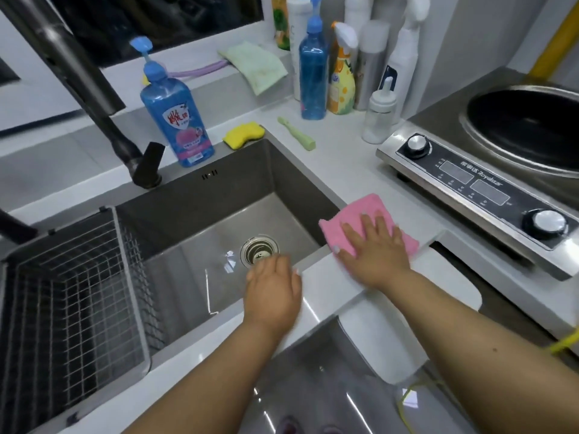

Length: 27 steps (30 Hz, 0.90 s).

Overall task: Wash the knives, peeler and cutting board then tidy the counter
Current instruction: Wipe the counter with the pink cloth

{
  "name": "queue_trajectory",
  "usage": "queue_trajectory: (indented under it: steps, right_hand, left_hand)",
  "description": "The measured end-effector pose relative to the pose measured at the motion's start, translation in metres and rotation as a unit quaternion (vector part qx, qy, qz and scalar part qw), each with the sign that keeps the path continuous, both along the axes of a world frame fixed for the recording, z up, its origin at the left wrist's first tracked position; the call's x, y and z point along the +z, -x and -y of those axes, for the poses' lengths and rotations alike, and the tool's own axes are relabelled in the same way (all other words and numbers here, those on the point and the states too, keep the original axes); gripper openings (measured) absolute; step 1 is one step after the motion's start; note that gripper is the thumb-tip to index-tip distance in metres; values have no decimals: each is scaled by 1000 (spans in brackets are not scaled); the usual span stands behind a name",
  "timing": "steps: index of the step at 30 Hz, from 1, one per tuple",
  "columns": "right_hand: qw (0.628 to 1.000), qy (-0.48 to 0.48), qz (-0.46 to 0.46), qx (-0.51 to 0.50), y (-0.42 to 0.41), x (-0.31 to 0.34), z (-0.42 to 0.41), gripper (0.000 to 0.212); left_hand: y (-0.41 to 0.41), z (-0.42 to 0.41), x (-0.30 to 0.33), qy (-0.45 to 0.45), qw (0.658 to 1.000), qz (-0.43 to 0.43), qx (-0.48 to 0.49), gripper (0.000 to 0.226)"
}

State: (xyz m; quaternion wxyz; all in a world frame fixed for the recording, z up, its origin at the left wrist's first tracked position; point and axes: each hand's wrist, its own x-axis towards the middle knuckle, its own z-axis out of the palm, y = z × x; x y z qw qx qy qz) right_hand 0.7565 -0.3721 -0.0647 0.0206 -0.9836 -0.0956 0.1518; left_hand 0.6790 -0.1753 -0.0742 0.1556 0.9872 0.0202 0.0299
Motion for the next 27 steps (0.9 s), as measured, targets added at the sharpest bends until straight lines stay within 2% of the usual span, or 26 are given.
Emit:
queue_trajectory:
  steps: [3,7,9,12,16,18,20,22,25,27]
  right_hand:
    - [994,-29,18,107,48,-5,-39,75]
    - [976,-43,10,213,66,-5,-58,80]
    - [977,-40,31,209,49,-6,-35,78]
    - [990,-7,40,131,22,-4,0,64]
    - [996,-7,38,77,34,-2,-17,62]
    - [993,-20,45,108,54,-3,-42,65]
    - [983,-46,41,172,81,-5,-70,78]
    - [971,-48,23,233,94,-5,-87,88]
    - [950,-25,18,311,77,0,-90,77]
    - [949,6,29,313,61,5,-87,66]
  left_hand:
    - [33,-21,-5,-58,997,27,47,58]
    - [64,-38,-4,-101,988,-80,89,78]
    - [64,-38,-3,-111,984,-106,96,83]
    - [63,-36,-1,-118,983,-102,98,83]
    - [64,-39,-1,-99,985,-109,90,79]
    - [64,-41,1,-61,990,-105,78,78]
    - [68,-48,3,-21,992,-91,82,86]
    - [77,-56,4,-8,992,-72,105,83]
    - [104,-77,7,-29,988,-51,144,79]
    - [123,-94,7,-45,985,-38,165,80]
